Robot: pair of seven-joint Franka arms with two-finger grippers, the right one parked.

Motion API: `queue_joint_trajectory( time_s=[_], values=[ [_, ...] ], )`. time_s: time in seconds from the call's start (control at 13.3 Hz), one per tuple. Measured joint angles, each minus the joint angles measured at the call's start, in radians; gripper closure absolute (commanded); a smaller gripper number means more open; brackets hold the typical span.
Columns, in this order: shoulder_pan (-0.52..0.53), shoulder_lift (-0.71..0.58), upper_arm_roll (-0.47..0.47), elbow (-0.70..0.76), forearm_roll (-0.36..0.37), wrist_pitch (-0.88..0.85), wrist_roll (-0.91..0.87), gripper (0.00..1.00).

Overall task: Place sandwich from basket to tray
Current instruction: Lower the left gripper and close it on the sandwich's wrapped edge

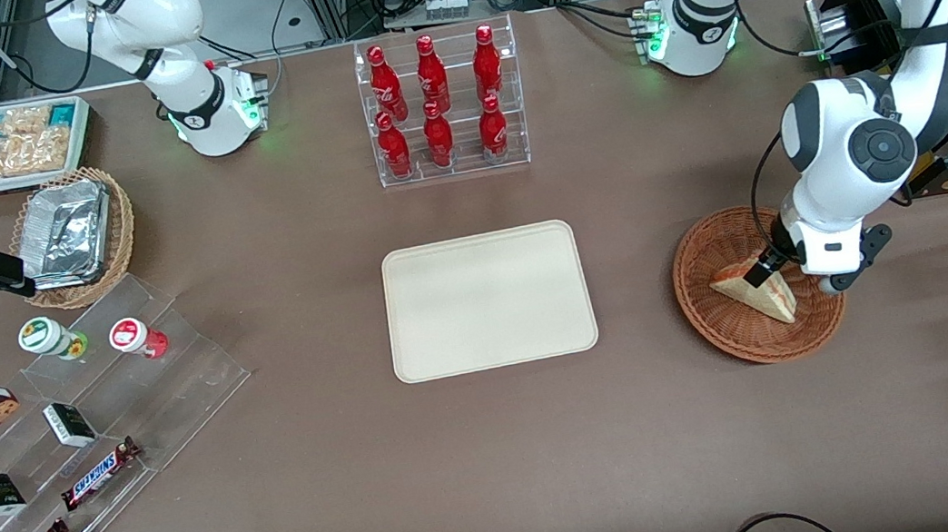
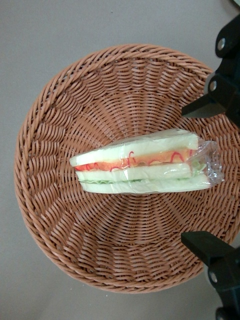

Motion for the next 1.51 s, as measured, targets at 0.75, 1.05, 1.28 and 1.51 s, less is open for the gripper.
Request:
queue_joint_trajectory(
  time_s=[0.75,1.05,1.28,1.51],
  values=[
    [0.000,0.053,0.000,-0.003,0.000,0.050,-0.038,0.14],
    [-0.001,0.072,0.000,-0.003,0.000,0.081,-0.072,0.84],
    [-0.001,0.078,0.000,0.000,0.000,0.086,-0.076,1.00],
    [-0.003,0.078,0.000,0.010,0.001,0.082,-0.076,1.00]
  ],
)
